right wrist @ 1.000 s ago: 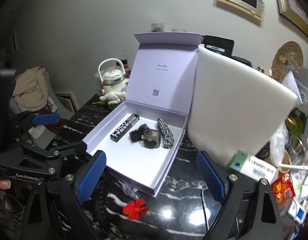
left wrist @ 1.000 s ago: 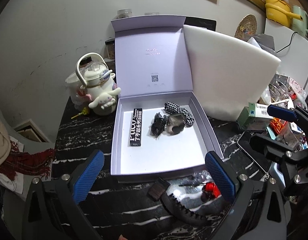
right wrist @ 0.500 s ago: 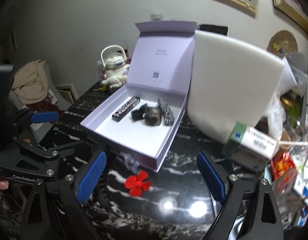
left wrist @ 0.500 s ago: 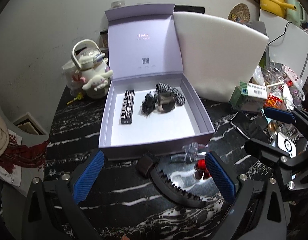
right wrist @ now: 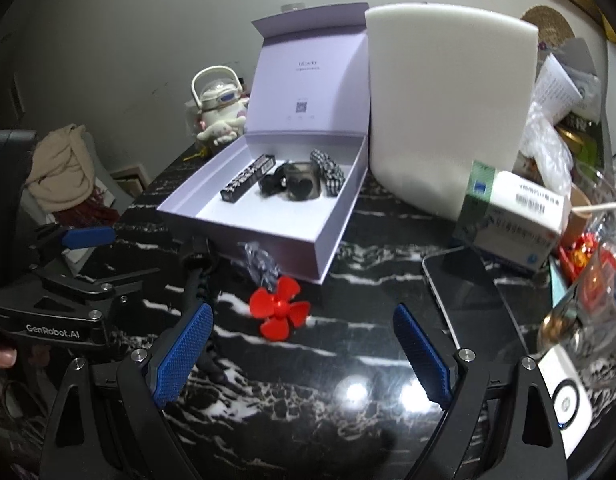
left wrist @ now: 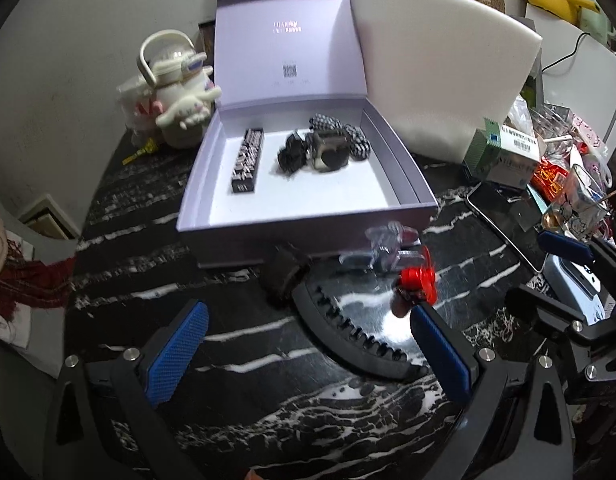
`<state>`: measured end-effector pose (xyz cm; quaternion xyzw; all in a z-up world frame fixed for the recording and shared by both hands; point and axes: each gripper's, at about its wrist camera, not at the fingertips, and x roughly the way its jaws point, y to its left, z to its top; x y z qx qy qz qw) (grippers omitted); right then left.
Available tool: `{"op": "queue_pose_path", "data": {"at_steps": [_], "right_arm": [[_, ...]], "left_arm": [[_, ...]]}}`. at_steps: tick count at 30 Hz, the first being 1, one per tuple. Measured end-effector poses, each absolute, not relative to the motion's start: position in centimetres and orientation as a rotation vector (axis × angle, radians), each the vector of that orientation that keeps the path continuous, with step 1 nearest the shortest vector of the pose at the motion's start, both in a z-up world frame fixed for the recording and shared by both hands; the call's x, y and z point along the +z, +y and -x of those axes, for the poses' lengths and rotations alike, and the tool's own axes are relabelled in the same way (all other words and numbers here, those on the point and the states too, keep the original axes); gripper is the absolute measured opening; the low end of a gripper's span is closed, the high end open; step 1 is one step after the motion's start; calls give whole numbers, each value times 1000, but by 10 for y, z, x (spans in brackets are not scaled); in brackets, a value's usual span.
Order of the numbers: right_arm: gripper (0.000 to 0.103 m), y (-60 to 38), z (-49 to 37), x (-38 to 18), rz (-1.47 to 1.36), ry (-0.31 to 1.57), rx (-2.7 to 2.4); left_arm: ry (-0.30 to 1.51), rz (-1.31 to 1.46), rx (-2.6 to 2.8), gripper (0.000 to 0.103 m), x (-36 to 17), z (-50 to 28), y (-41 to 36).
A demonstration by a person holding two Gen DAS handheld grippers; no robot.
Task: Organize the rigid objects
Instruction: 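Grasp the black banana hair clip with the left tool while the right tool grasps the red fan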
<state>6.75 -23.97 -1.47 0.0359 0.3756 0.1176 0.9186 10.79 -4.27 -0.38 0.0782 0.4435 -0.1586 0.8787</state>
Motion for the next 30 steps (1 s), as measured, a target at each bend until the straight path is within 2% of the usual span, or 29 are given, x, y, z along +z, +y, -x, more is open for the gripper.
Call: {"op": "queue_pose_path", "data": {"at_steps": [22,30], "right_arm": [[93,-241,-69,-58,-58,883,278],[93,-247,-83,-61,-97,900,272]], "left_arm": [[1011,-191,-285,103,-49,-115,-70],[1121,-116,-334,102,-65,-126,-69]]}}
